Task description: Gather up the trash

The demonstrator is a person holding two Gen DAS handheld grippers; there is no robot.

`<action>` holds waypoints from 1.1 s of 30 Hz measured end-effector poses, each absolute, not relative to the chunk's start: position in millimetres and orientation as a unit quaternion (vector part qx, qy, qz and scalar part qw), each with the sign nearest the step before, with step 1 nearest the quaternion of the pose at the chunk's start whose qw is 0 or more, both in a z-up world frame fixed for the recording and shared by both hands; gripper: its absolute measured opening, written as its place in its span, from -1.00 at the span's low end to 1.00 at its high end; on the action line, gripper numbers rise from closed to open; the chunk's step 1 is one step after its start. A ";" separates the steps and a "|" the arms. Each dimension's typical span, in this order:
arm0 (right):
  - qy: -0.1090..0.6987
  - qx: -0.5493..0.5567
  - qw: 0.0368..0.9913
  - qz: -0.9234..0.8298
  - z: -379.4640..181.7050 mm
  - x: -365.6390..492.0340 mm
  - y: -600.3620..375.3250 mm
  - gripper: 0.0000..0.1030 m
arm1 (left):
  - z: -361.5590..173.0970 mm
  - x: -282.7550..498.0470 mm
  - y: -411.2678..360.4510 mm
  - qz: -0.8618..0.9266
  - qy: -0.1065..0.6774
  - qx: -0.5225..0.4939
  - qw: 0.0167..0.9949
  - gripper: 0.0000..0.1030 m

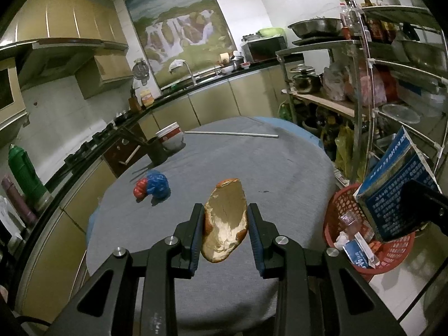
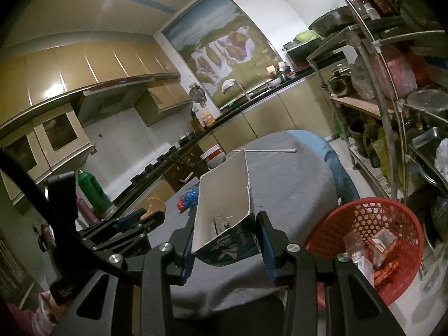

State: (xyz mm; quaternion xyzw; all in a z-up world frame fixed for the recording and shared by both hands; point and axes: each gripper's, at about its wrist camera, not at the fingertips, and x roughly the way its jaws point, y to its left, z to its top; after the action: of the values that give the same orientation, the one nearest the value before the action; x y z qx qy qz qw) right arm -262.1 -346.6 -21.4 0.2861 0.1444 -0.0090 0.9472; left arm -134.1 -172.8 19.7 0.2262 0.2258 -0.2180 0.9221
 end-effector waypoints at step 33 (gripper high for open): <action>0.138 0.322 0.936 -0.030 -30.4 -284.1 -358.3 -0.18 | 5.9 -145.9 -199.1 -0.232 0.233 0.259 0.908 -0.36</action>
State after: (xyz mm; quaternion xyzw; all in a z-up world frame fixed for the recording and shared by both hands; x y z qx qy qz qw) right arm -284.1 -358.3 -30.4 0.3217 0.1382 -0.0301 0.9362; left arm -145.9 -199.1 5.9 0.2587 0.2331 -0.2324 0.9082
